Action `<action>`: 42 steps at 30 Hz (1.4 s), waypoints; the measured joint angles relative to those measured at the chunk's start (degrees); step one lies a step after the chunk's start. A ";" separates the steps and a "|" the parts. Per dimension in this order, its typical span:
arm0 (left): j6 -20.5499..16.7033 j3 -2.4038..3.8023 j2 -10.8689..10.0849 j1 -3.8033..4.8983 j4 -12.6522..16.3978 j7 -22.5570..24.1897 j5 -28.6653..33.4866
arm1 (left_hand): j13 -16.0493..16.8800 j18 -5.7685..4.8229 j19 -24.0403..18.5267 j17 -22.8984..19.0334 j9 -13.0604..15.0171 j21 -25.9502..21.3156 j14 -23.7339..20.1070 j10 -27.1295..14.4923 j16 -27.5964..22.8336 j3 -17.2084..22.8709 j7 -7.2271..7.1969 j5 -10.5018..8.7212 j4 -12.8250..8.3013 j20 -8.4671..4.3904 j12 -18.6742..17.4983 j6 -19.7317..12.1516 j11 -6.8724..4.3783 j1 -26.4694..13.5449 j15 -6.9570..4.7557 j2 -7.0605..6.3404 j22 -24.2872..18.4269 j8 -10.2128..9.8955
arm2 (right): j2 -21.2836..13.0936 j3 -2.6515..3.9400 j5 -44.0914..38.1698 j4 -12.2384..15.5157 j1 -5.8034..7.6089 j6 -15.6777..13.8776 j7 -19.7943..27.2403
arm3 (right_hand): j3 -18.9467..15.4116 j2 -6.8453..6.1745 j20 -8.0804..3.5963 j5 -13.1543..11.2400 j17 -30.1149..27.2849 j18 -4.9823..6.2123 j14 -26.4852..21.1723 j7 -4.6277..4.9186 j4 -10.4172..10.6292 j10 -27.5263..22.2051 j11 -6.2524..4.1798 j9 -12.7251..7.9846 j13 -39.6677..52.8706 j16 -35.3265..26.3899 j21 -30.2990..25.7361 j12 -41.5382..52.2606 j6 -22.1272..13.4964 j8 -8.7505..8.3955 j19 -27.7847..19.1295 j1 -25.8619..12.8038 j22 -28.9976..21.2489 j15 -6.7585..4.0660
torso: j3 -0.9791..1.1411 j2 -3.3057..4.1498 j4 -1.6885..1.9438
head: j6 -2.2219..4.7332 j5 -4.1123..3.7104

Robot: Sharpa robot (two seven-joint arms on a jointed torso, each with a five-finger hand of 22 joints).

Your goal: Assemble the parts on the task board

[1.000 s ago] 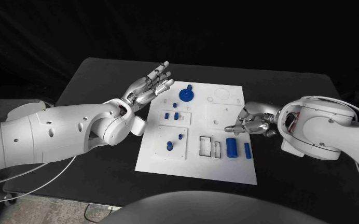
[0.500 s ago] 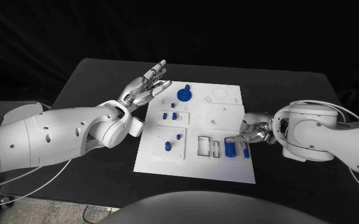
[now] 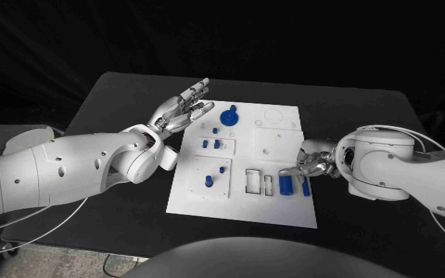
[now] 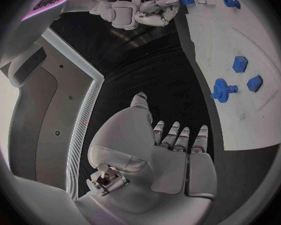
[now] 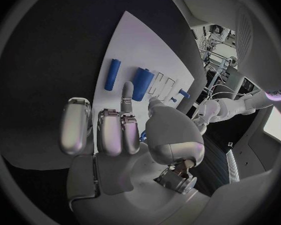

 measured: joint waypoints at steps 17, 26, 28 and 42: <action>2.24 0.01 0.12 -0.06 -0.17 -0.76 -0.02 | 0.11 0.01 0.00 0.01 0.05 0.00 0.18 0.42 0.00 0.31 0.52 0.55 0.00 0.00 0.94 0.53 0.58 0.43 0.64 0.43 0.41 0.11 | 2.15 -0.01 -0.47 -2.42 -1.64 -0.54 -0.31 | -0.47 -0.82 0.00 -0.45 -0.01 0.01 0.00 0.26 -0.16 0.00 0.00 0.08 -0.01 -0.01 -0.28 0.00 -0.65 -1.32 0.00 0.12 -0.01 0.00 | 0.05 0.01 -0.02 | 0.00 0.09; 2.67 0.01 0.10 -0.07 -0.17 -0.97 0.04 | 0.10 0.01 0.00 0.02 0.04 0.00 0.18 0.22 0.00 0.47 0.52 0.55 0.16 0.00 1.15 0.52 0.78 0.43 0.64 0.43 0.47 0.11 | 3.51 0.00 -0.72 -3.54 -2.04 -0.98 -0.39 | -0.63 -1.35 0.01 -0.44 -0.02 0.01 0.00 0.22 0.00 0.00 0.00 0.07 -0.02 -0.01 -0.28 0.00 -0.68 -1.76 0.00 0.20 -0.02 0.01 | 0.03 0.01 0.01 | 0.00 0.05; 2.78 0.01 0.12 -0.08 -0.18 -1.03 0.05 | 0.10 0.01 0.00 0.02 0.04 0.00 0.35 0.22 0.00 0.47 0.52 0.84 0.16 0.00 1.15 0.53 0.78 0.60 0.81 0.60 0.60 0.10 | 3.81 0.00 -0.75 -3.77 -2.20 -1.07 -0.39 | -0.79 -1.68 0.01 -0.44 -0.02 0.01 0.00 0.25 -0.16 0.00 0.00 0.07 -0.02 -0.01 -0.27 0.00 -1.06 -2.05 0.00 0.52 -0.02 0.01 | 0.00 0.00 0.03 | 0.00 0.09; 3.42 0.01 0.11 -0.11 -0.23 -1.32 0.09 | 0.15 0.02 0.02 0.18 0.15 0.00 0.90 0.63 0.00 0.79 1.34 1.65 0.15 -0.02 1.81 1.35 1.19 1.26 1.36 0.81 1.06 0.33 | 4.80 0.22 -0.88 -4.38 -2.88 -1.08 -0.41 | 1.62 -2.85 0.01 13.33 -0.02 0.01 0.00 1.04 -4.31 -0.20 0.23 0.59 -0.02 -0.28 -0.27 -0.01 -2.85 -5.96 0.00 7.32 -0.03 0.01 | 0.03 -0.01 -0.02 | 0.00 0.29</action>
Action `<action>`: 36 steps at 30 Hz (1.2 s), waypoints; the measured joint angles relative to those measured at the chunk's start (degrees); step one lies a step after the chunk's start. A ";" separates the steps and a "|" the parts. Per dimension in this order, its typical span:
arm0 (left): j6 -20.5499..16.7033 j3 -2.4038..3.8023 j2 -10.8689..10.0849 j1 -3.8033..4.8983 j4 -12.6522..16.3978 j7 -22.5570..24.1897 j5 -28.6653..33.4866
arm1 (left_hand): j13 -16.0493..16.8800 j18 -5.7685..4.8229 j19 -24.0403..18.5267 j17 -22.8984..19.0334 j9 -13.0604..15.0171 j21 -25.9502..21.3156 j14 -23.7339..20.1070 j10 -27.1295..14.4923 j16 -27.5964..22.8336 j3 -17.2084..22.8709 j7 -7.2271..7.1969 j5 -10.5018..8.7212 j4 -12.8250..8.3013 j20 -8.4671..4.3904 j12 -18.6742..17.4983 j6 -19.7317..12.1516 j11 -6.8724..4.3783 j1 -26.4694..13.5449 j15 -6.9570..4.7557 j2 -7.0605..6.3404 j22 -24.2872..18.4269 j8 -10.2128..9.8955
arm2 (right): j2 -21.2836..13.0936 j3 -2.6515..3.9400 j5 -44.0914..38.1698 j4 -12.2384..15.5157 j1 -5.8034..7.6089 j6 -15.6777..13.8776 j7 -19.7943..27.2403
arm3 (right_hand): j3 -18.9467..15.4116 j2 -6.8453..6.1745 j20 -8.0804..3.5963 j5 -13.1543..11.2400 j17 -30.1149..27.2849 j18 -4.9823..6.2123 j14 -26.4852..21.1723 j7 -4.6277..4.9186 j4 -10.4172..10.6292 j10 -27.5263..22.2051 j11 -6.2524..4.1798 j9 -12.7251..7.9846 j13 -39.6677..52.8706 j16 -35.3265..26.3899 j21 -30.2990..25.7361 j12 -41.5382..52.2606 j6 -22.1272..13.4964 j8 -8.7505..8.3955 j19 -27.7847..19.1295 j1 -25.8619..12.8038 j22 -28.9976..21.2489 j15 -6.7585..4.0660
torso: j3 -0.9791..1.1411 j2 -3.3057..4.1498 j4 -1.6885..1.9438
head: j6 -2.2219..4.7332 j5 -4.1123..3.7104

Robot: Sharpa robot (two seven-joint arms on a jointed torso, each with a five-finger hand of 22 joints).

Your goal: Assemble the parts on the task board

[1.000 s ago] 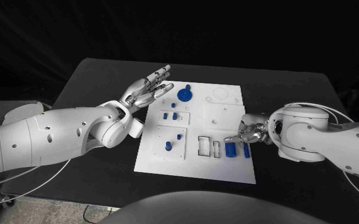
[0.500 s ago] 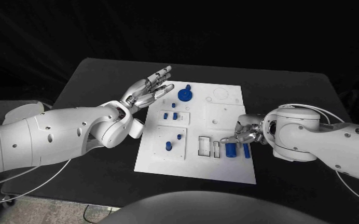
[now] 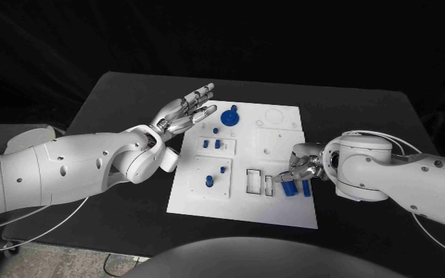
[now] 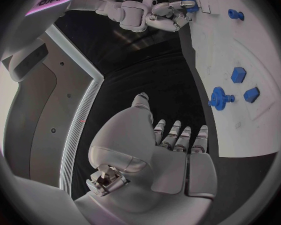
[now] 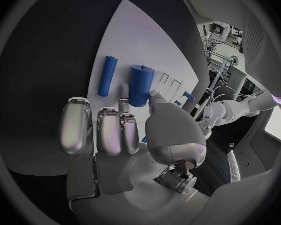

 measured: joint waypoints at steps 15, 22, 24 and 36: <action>0.59 0.00 0.21 -0.16 -0.14 -0.27 0.34 | -0.01 -0.60 0.60 0.13 0.04 0.31 0.41 0.00 0.22 0.16 0.20 0.56 -0.16 -0.19 0.38 0.20 0.00 0.25 0.40 0.25 0.73 0.00 | -0.38 0.02 4.87 -0.41 -0.21 -2.34 0.68 | 2.80 -2.77 0.00 29.75 -0.31 0.00 0.00 0.60 1.69 -0.09 -0.15 5.28 0.00 -0.44 -0.64 0.00 -1.50 3.23 0.00 4.44 -0.01 0.22 | 0.01 -0.01 0.00 | 0.00 0.20; 0.67 0.00 0.10 -0.18 -0.09 -0.39 0.56 | 0.04 -0.59 0.60 0.20 0.09 0.32 0.61 0.00 0.22 0.47 0.51 0.85 -0.15 -0.19 0.38 0.51 0.00 0.45 0.61 0.45 0.92 0.10 | -1.18 -0.19 10.52 0.24 -0.29 -4.93 1.07 | 4.99 -2.88 0.00 29.77 -0.85 0.00 -0.14 0.22 3.88 -0.19 -0.26 5.28 -0.01 -0.79 -1.07 0.00 -2.93 5.37 0.00 4.50 -0.01 0.09 | 0.01 -0.02 0.02 | 0.00 0.59; 0.68 0.00 0.06 -0.18 -0.06 -0.43 0.61 | 0.03 -0.58 0.60 0.23 0.10 0.31 0.61 0.00 0.22 0.47 0.51 0.85 -0.15 -0.18 0.38 0.51 0.00 0.44 0.61 0.45 1.00 0.23 | -1.50 -0.22 12.53 0.58 0.06 -5.70 1.19 | 5.46 -3.24 0.00 29.79 -0.95 0.00 -0.14 0.22 4.36 -0.19 -0.27 5.28 -0.01 -0.79 -1.18 0.00 -2.94 5.82 0.00 4.11 -0.01 0.09 | -0.01 -0.02 0.02 | 0.00 0.69; 0.69 0.00 0.04 -0.19 0.01 -0.78 0.86 | 0.03 -0.54 1.01 0.29 0.15 0.57 0.82 0.00 0.45 0.47 0.92 1.13 -0.15 -0.20 0.62 0.92 -0.01 0.91 0.82 0.45 1.47 0.23 | -1.02 -0.11 23.32 2.54 2.61 -8.94 1.42 | 6.74 -2.94 0.00 25.42 -1.04 0.00 -0.32 -0.04 5.62 -0.21 -0.64 9.52 -0.01 -0.79 -1.63 0.00 -4.99 4.85 0.00 0.76 0.00 -0.09 | -0.03 -0.04 0.05 | 0.00 0.62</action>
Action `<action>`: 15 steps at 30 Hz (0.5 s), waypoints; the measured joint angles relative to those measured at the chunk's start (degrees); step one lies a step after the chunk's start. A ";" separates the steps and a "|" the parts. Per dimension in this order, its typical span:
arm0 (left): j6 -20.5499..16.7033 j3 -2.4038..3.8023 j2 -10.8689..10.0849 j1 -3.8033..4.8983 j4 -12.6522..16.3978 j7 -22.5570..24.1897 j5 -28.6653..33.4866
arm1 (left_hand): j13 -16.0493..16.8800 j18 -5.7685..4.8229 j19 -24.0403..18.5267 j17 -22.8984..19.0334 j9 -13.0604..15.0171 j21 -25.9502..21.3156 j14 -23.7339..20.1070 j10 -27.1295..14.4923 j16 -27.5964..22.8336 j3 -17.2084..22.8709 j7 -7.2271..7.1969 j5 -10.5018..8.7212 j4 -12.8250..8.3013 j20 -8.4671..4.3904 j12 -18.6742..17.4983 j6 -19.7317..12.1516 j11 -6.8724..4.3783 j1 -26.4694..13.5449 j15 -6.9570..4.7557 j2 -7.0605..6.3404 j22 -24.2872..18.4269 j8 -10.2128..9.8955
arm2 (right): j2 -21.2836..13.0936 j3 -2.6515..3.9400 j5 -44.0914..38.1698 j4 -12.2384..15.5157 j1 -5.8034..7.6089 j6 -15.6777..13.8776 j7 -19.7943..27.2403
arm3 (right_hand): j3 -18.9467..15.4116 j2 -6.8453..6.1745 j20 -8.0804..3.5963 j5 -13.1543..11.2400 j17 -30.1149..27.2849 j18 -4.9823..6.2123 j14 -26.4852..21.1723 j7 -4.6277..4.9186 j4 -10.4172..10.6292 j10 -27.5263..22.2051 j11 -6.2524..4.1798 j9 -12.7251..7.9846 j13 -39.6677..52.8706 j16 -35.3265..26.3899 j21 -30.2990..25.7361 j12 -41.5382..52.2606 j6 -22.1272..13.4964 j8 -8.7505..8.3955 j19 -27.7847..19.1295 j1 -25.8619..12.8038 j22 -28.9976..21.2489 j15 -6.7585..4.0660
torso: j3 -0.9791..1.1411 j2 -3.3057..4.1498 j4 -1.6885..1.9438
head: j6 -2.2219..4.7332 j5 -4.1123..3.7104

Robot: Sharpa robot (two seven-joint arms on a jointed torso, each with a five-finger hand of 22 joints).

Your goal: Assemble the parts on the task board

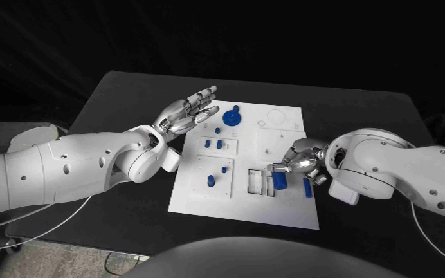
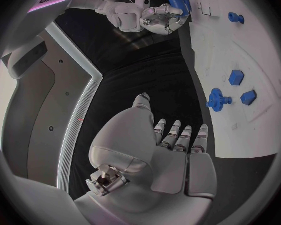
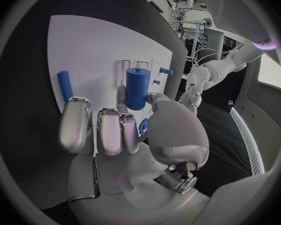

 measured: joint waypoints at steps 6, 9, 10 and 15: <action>0.00 0.00 -0.07 0.00 0.16 -0.19 0.06 | 0.00 0.01 0.41 0.06 0.00 0.17 0.20 0.00 0.00 0.00 0.00 0.00 0.00 0.00 0.00 0.00 0.00 0.00 0.20 0.00 0.12 0.00 | 1.53 -0.01 -0.10 -0.18 -0.01 0.12 0.00 | 0.36 -0.08 0.00 -4.28 -0.04 0.00 0.21 -0.28 -0.06 0.31 0.12 -0.54 0.00 -0.28 -0.60 0.00 -0.66 -0.54 0.00 -0.08 0.03 0.20 | 0.01 0.03 0.00 | 0.00 0.07; 0.00 0.00 -0.14 0.00 0.17 -0.29 0.08 | -0.01 0.02 0.41 0.06 0.00 0.20 0.20 0.00 0.00 0.00 0.12 0.00 0.00 0.00 0.00 0.12 0.00 0.00 0.20 0.00 0.28 0.00 | 2.25 -0.01 -0.46 -0.62 -0.22 0.12 0.00 | 0.37 0.11 0.00 -4.74 -0.03 0.00 0.21 -0.26 -0.06 0.31 0.12 -0.72 0.00 -0.28 -0.60 0.00 -0.68 -0.73 0.00 -0.26 0.03 0.20 | 0.01 0.04 -0.02 | 0.00 0.07; 0.00 0.00 -0.14 0.00 0.17 -0.33 0.09 | -0.01 0.01 0.42 0.06 0.00 0.20 0.20 0.00 0.00 0.00 0.20 0.00 0.00 0.00 0.00 0.20 0.00 0.00 0.20 0.00 0.33 0.00 | 2.55 -0.01 -0.63 -0.84 -0.36 0.12 -0.01 | 0.38 0.23 0.00 -5.17 -0.03 0.00 0.21 -0.06 -0.06 0.31 0.12 -0.89 0.00 -0.28 -0.60 0.00 -0.88 -0.99 0.00 -0.38 0.03 0.20 | 0.01 0.05 -0.03 | 0.00 0.07; 0.05 0.00 -0.09 -0.01 0.17 -0.47 0.11 | 0.02 0.02 0.42 0.12 -0.01 0.20 0.40 0.00 0.22 0.00 0.20 0.00 0.00 0.00 0.00 0.20 0.00 0.16 0.40 0.16 0.50 0.00 | 3.74 -0.02 -1.17 -1.87 -1.12 0.10 -0.02 | 1.88 0.30 0.22 -7.53 -0.38 0.00 0.21 0.25 -1.24 0.49 0.34 -1.88 0.00 -0.37 -1.38 0.00 -1.20 -1.90 -0.22 -1.05 0.03 0.20 | 0.03 0.07 -0.04 | 0.00 0.08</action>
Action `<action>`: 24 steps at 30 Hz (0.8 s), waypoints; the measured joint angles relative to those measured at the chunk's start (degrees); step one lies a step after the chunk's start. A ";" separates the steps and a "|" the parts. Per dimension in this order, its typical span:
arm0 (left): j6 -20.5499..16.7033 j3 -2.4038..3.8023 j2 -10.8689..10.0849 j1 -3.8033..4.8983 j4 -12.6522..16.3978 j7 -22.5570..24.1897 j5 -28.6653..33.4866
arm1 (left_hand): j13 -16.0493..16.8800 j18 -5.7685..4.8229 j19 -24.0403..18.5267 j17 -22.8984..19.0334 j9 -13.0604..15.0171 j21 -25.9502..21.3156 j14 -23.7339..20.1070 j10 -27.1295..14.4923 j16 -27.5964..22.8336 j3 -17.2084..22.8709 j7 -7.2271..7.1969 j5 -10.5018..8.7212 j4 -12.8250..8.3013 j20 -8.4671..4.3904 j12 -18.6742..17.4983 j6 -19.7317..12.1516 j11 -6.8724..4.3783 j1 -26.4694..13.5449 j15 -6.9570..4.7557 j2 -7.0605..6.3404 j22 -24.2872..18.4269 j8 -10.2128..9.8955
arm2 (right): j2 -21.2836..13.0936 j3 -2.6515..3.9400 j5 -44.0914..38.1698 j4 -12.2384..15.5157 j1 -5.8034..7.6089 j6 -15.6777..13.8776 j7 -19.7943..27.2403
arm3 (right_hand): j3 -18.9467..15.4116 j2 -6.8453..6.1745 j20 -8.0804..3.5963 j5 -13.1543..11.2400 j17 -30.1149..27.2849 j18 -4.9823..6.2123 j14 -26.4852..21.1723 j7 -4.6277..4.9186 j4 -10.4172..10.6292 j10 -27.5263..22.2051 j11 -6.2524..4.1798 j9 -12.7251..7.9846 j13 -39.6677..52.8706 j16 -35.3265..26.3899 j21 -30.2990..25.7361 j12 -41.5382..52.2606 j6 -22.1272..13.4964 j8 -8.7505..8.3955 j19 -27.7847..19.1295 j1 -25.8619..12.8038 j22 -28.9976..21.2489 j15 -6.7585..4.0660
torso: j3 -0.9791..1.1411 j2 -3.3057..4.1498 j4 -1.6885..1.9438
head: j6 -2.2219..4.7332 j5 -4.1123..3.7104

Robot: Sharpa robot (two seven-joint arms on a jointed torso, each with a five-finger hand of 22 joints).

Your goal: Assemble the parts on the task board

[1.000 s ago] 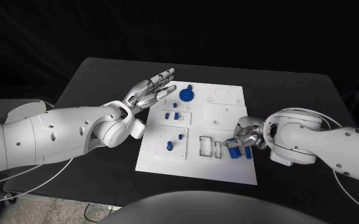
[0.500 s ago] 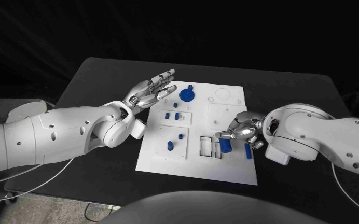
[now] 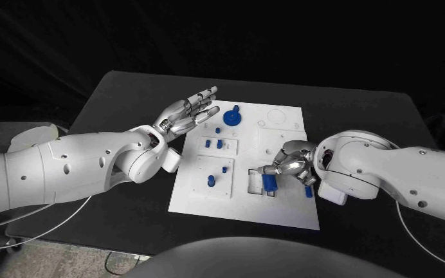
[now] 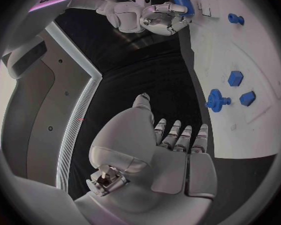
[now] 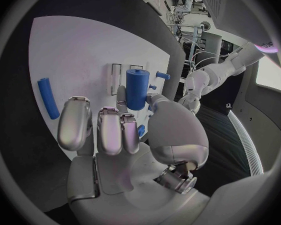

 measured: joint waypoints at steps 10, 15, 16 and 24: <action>0.22 0.00 0.03 0.00 0.00 -0.26 0.03 | 0.01 0.01 0.41 0.05 0.05 0.22 0.21 0.00 0.12 0.00 0.20 0.00 0.00 0.01 0.00 0.20 0.00 0.07 0.21 0.07 0.07 0.21 | 1.56 0.00 -1.34 -1.26 -0.77 0.04 -0.14 | 2.61 0.61 0.31 -3.74 -0.48 0.00 0.00 0.48 -1.82 -0.13 0.46 -2.07 0.05 -0.53 -0.77 0.00 -0.48 -1.88 -0.31 -1.52 -0.01 0.41 | 0.01 -0.02 -0.02 | 0.00 0.03; 0.33 0.00 0.06 0.00 -0.03 -0.35 0.04 | 0.01 0.02 0.41 0.10 0.07 0.22 0.21 0.00 0.22 0.15 0.43 0.00 -0.15 0.01 0.21 0.43 0.00 0.07 0.21 0.06 0.12 0.21 | 2.07 0.12 -1.78 -1.50 -0.83 0.19 -0.14 | 4.03 0.85 0.41 -6.28 -0.48 0.00 0.20 0.49 -2.94 -0.17 0.82 -3.34 0.05 -0.57 -0.77 0.00 -0.47 -2.63 -0.41 -2.37 -0.01 0.61 | -0.01 -0.06 -0.01 | 0.00 0.01; 0.37 0.00 0.07 0.00 -0.04 -0.37 0.04 | 0.01 0.02 0.41 0.10 0.10 0.21 0.21 0.00 0.22 0.15 0.51 0.00 -0.15 0.01 0.23 0.51 0.00 0.07 0.21 0.07 0.12 0.21 | 2.17 0.13 -1.86 -1.53 -0.85 0.23 -0.14 | 4.03 0.90 0.41 -6.55 -0.48 0.00 0.20 0.50 -2.94 -0.17 0.82 -3.51 0.05 -0.57 -0.77 0.00 -0.47 -2.76 -0.41 -2.42 -0.01 0.61 | -0.01 -0.06 -0.01 | 0.00 0.02; 0.60 0.00 0.19 -0.01 -0.10 -0.52 0.05 | 0.01 0.02 0.41 0.16 0.21 0.21 0.42 0.00 0.23 0.31 1.02 0.21 0.01 0.01 0.23 1.02 0.00 0.29 0.42 -0.16 0.12 0.44 | 2.70 0.16 -2.23 -1.68 -0.91 0.47 -0.12 | 5.93 1.36 0.41 -14.36 -0.43 0.00 -0.01 1.01 -4.84 -0.16 0.83 -5.16 0.04 -0.58 -0.77 0.00 0.26 -3.39 -0.41 -3.47 -0.02 0.82 | -0.01 -0.05 -0.01 | 0.00 0.08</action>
